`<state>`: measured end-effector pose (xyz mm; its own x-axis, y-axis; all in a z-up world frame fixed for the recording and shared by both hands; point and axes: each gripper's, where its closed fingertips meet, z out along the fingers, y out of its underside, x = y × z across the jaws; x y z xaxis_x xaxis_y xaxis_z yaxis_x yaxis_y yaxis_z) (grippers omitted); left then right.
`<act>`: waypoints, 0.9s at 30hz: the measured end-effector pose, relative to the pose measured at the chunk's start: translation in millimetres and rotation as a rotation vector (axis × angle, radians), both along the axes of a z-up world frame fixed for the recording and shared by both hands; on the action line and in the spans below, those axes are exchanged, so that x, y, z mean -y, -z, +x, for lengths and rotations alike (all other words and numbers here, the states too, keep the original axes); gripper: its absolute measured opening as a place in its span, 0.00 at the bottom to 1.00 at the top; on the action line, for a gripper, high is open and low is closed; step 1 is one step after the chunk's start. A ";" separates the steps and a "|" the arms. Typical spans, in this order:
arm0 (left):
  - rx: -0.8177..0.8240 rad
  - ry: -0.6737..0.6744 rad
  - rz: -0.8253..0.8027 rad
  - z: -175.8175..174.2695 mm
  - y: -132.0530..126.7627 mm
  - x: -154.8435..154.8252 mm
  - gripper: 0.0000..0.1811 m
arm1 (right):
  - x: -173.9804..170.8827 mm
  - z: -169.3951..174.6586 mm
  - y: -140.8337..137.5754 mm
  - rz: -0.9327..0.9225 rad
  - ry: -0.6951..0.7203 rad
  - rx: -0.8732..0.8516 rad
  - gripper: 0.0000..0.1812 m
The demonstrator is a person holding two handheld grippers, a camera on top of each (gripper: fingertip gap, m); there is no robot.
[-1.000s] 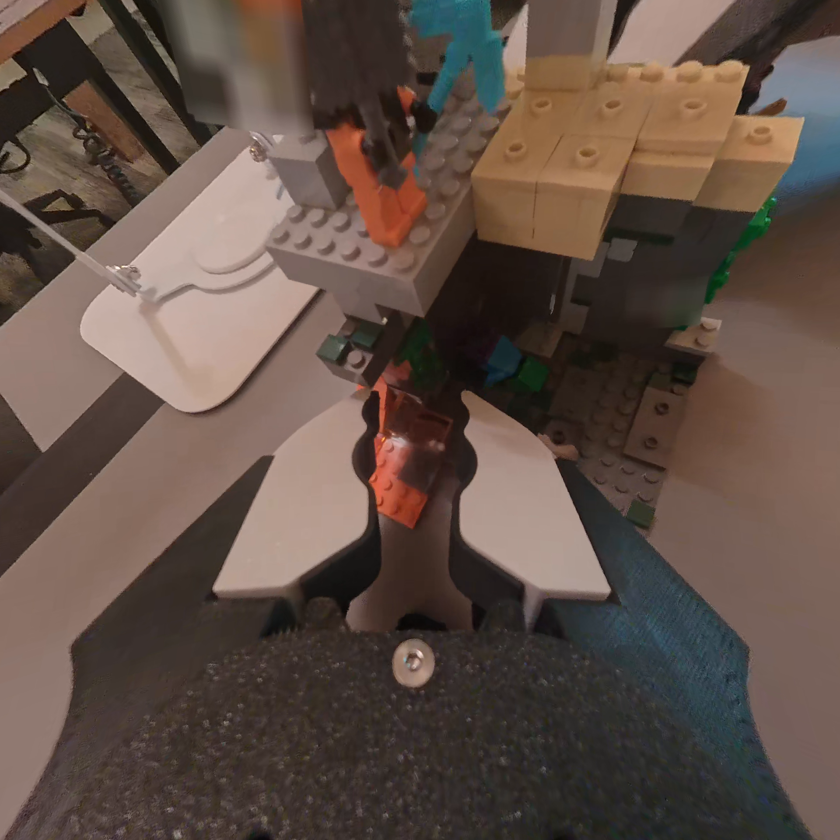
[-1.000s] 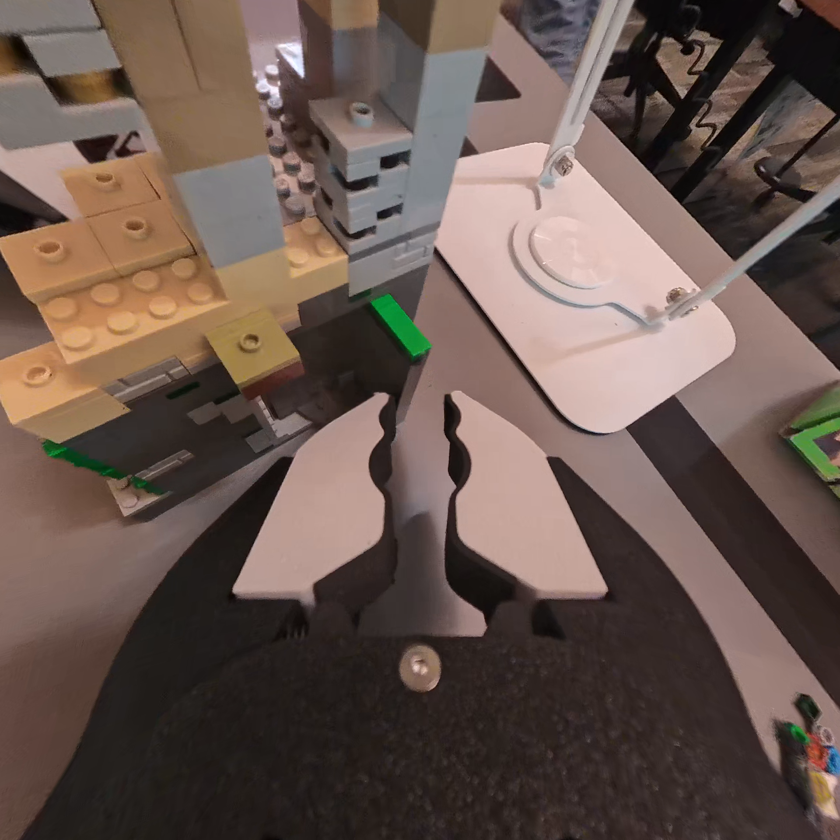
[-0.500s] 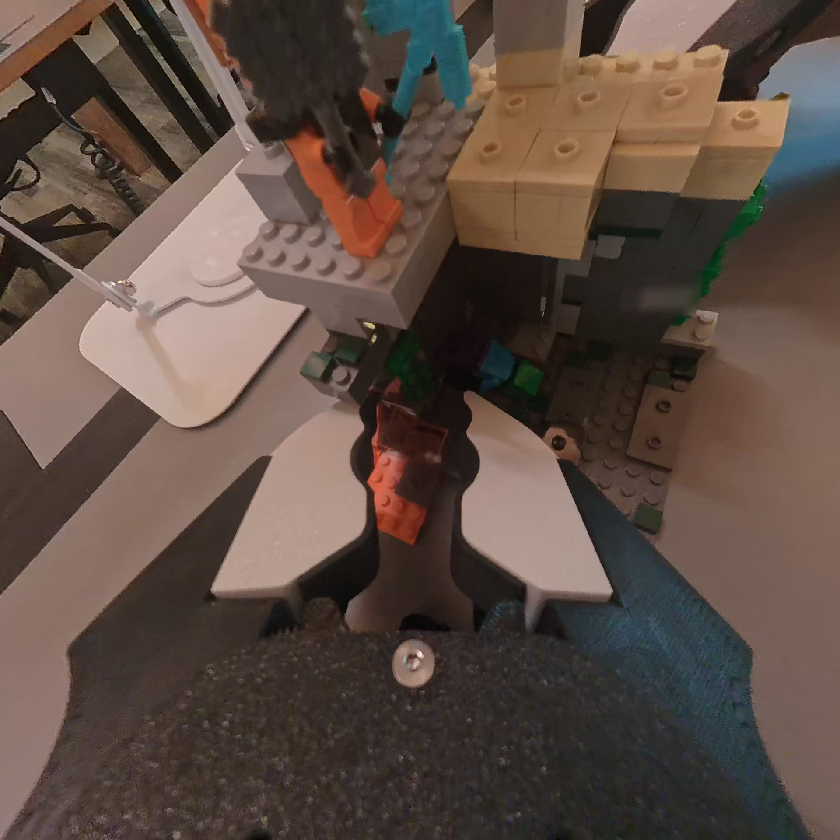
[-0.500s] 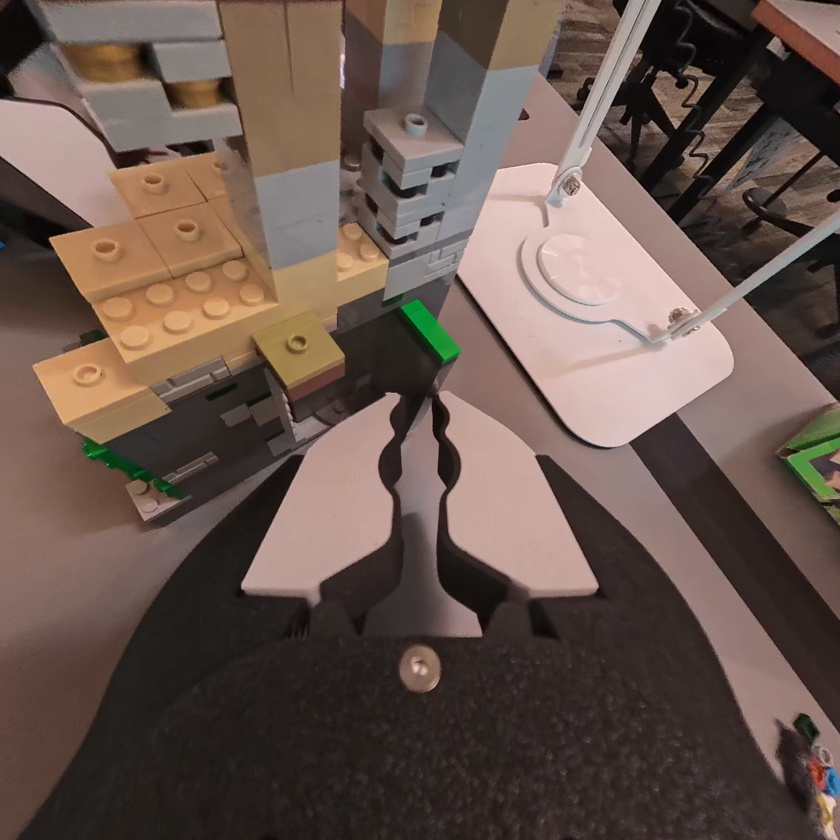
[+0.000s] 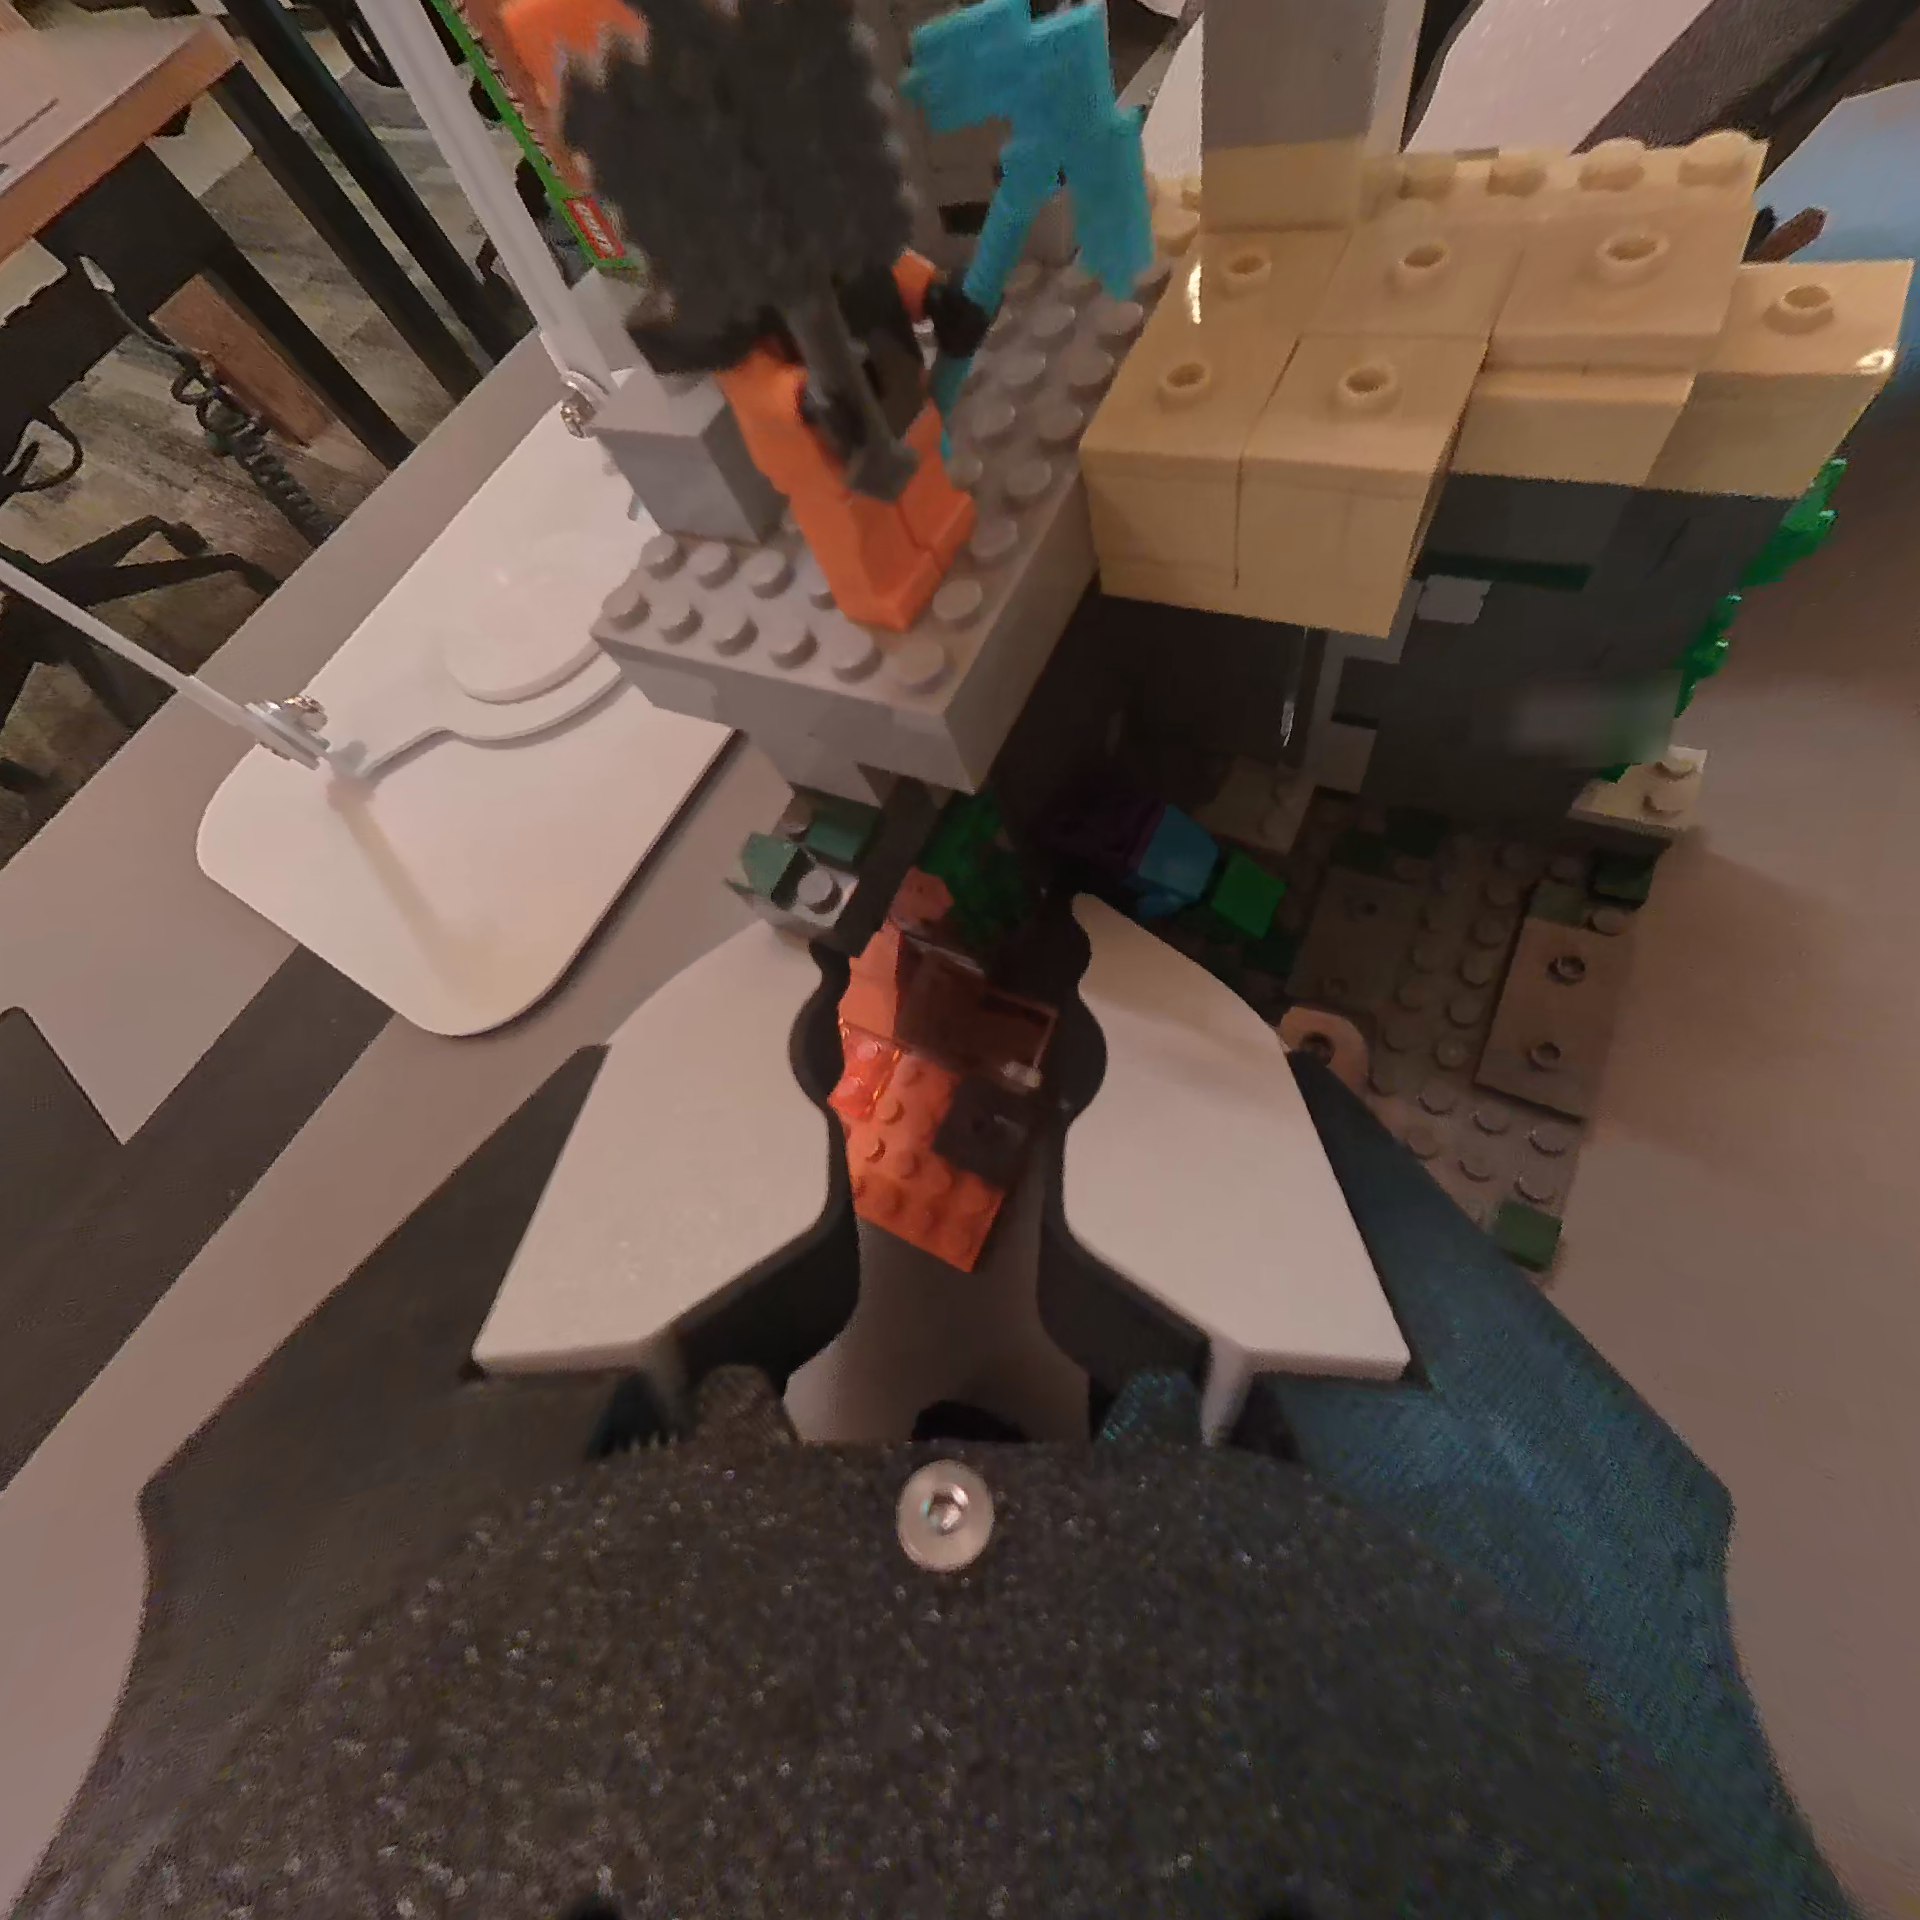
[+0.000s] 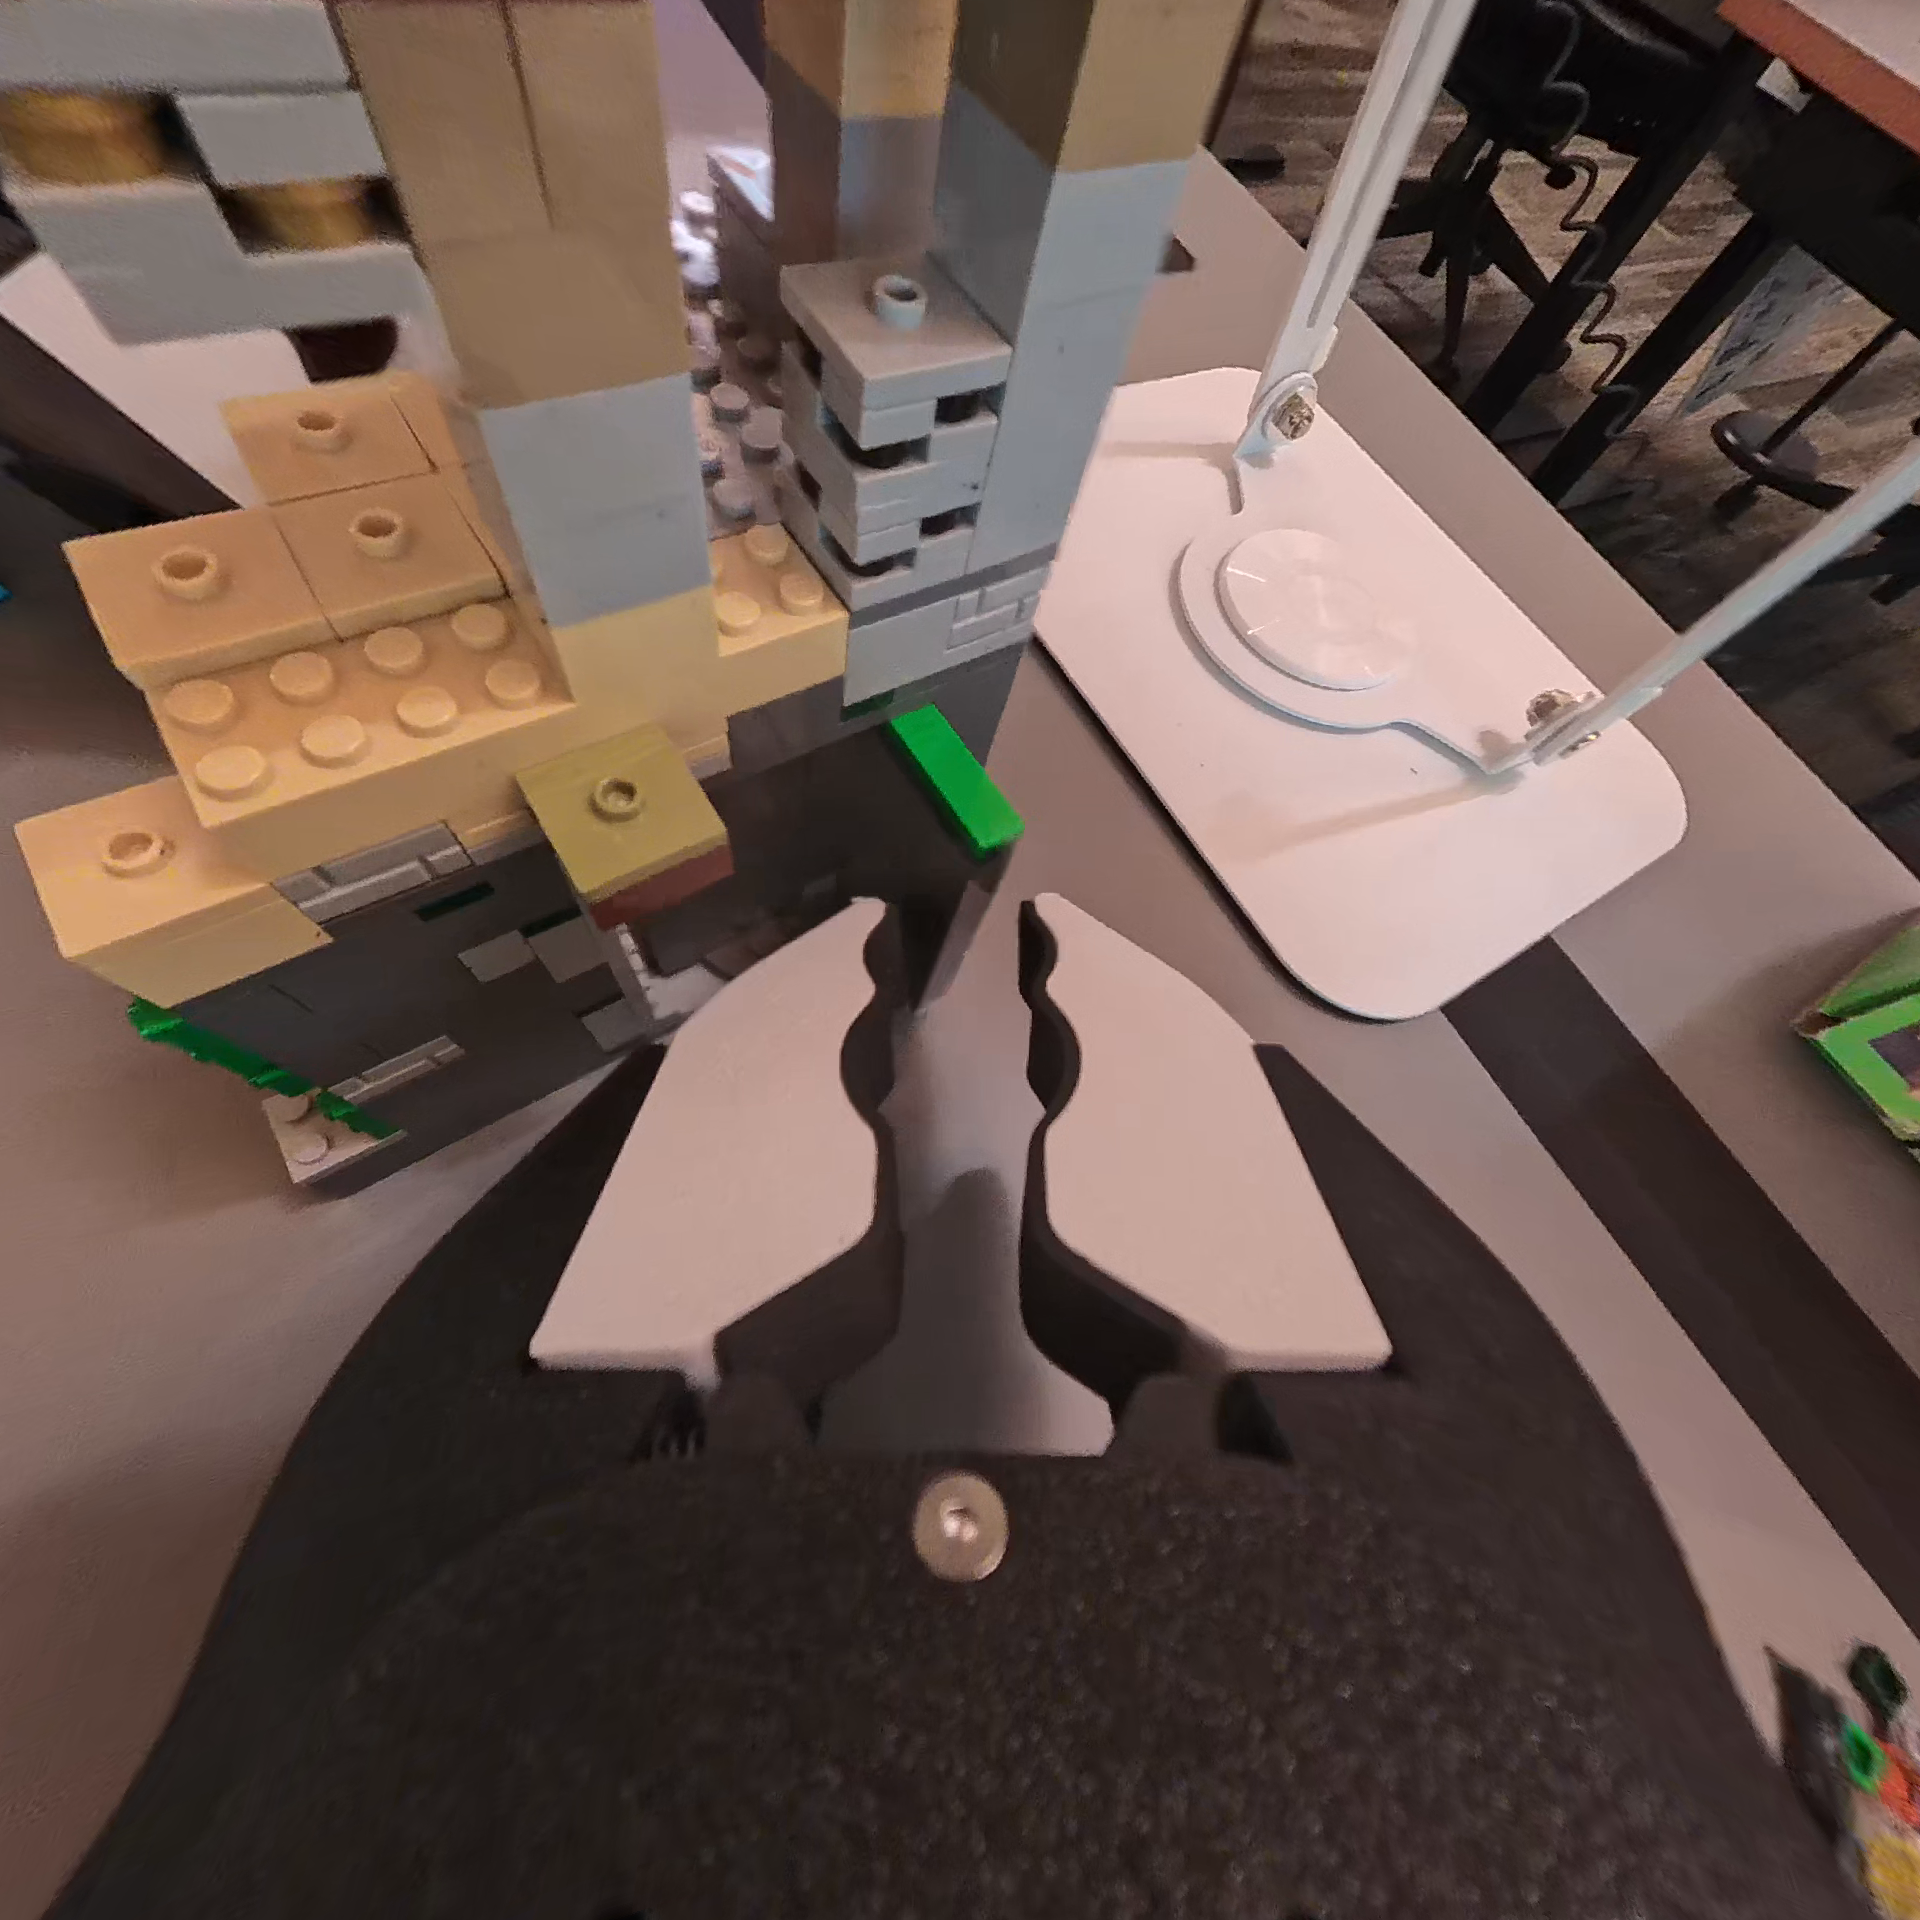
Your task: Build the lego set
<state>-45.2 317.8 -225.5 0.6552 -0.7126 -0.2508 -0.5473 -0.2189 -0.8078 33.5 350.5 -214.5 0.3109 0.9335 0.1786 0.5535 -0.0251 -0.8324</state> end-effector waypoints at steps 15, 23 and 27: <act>0.004 0.044 -0.013 -3.2 -6.8 13.9 0.18 | 39.9 12.3 -6.1 0.019 -0.141 0.051 0.06; 0.033 0.018 0.003 -14.6 -15.4 7.3 0.20 | 33.6 8.7 -2.5 0.001 -0.104 0.040 0.09; 0.029 0.068 -0.032 -8.8 -6.4 4.6 0.24 | 43.4 1.9 2.6 0.032 -0.172 0.062 0.11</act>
<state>-54.0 313.2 -219.2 0.6119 -0.7630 -0.2084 -0.5381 -0.2085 -0.8167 35.3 307.1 -217.1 0.1342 0.9656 0.2227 0.5978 0.1003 -0.7953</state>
